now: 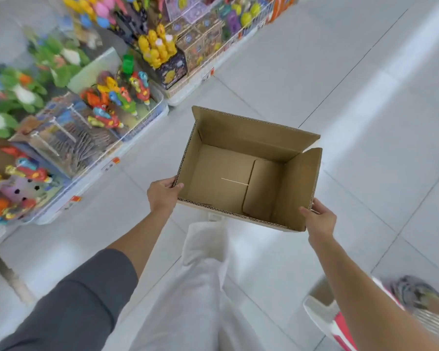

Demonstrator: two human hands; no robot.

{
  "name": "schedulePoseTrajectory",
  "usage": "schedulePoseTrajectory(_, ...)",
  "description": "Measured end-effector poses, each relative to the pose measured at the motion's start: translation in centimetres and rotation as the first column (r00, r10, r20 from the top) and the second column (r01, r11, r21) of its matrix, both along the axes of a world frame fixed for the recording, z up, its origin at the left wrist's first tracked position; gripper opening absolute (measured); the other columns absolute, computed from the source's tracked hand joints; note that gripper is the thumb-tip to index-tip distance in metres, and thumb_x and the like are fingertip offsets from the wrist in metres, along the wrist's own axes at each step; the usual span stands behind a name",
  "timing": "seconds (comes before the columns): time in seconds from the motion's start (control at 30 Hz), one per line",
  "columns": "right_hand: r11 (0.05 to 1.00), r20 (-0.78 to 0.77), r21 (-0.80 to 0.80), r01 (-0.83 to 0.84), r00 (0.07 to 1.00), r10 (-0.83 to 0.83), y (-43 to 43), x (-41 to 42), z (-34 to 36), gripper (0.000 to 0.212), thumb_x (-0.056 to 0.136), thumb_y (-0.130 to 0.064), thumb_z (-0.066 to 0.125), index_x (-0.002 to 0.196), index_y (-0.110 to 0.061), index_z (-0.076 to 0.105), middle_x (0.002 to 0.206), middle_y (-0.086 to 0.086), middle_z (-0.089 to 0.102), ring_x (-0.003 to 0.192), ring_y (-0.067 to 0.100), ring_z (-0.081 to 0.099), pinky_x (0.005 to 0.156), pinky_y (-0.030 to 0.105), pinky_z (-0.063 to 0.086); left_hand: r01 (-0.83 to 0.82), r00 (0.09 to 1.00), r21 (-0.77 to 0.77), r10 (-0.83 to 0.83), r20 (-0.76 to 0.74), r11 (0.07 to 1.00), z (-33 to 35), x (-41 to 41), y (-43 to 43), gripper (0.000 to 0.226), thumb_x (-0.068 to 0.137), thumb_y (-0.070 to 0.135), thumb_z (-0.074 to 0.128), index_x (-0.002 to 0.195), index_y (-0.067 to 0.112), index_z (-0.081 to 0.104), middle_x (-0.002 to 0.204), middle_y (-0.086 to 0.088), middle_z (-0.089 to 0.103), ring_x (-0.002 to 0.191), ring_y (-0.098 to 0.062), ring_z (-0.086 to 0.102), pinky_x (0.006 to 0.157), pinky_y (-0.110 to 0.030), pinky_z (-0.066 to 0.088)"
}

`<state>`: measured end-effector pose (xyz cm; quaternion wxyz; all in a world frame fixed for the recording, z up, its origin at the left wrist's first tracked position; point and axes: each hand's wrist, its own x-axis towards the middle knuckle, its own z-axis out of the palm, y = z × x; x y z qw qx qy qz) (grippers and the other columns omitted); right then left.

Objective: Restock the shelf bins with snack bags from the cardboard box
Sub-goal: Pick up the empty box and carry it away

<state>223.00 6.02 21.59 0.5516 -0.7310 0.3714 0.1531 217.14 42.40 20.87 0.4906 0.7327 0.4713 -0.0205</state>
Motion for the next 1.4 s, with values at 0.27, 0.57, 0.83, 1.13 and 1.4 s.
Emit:
schedulePoseTrajectory(0.27,0.998,0.020,-0.003,0.056,0.998,-0.056,-3.0,24.9,0.6,0.047,0.073,0.002,0.063,0.097,-0.037,0.075,0.089,-0.001,0.070,0.080,0.016,0.061,0.087,0.038,0.054,0.100,0.995,0.034,-0.100,-0.017,0.994,0.8,27.1,-2.3,0.037,0.080,0.014,0.075,0.116,0.006,0.070,0.109,-0.010,0.072,0.102,-0.018,0.067,0.092,-0.027,0.050)
schedulePoseTrajectory(0.57,1.000,0.003,-0.023,-0.012,1.000,0.012,-9.8,52.5,-0.2,0.046,0.072,0.001,0.062,0.087,-0.040,0.075,0.084,0.003,0.066,0.077,0.019,0.059,0.083,0.040,0.055,0.089,0.996,0.055,-0.089,0.004,0.995,1.0,54.2,-9.5,0.030,0.082,0.011,0.073,0.112,0.005,0.072,0.107,-0.009,0.073,0.090,-0.008,0.062,0.079,-0.018,0.043)
schedulePoseTrajectory(0.83,0.993,-0.021,-0.062,-0.099,0.995,0.098,-14.3,75.4,0.6,0.046,0.072,-0.001,0.064,0.092,-0.040,0.075,0.092,0.005,0.071,0.083,0.024,0.066,0.088,0.042,0.057,0.002,0.999,0.053,0.001,-0.047,0.999,0.3,73.1,-14.2,0.037,0.082,0.017,0.075,0.116,0.005,0.070,0.115,-0.009,0.070,0.106,-0.018,0.065,0.087,-0.019,0.043)
schedulePoseTrajectory(1.13,0.959,-0.024,-0.104,-0.264,0.965,0.263,-16.6,100.3,-1.4,0.039,0.075,0.001,0.063,0.094,-0.031,0.073,0.085,0.000,0.064,0.076,0.020,0.059,0.070,0.031,0.050,-0.156,0.984,0.027,0.158,-0.084,0.987,-3.7,93.4,-19.0,0.034,0.081,0.015,0.074,0.114,0.006,0.071,0.111,-0.010,0.072,0.103,-0.018,0.066,0.082,-0.017,0.043)
schedulePoseTrajectory(1.4,0.843,-0.093,-0.161,-0.514,0.858,0.505,-16.5,119.3,-4.1,0.036,0.077,-0.001,0.064,0.101,-0.027,0.072,0.090,0.000,0.068,0.078,0.022,0.063,0.074,0.032,0.054,-0.301,0.939,0.056,0.306,-0.158,0.952,-5.8,105.4,-21.7,0.032,0.080,0.020,0.074,0.111,0.012,0.074,0.103,-0.007,0.075,0.099,-0.016,0.068,0.083,-0.021,0.048)
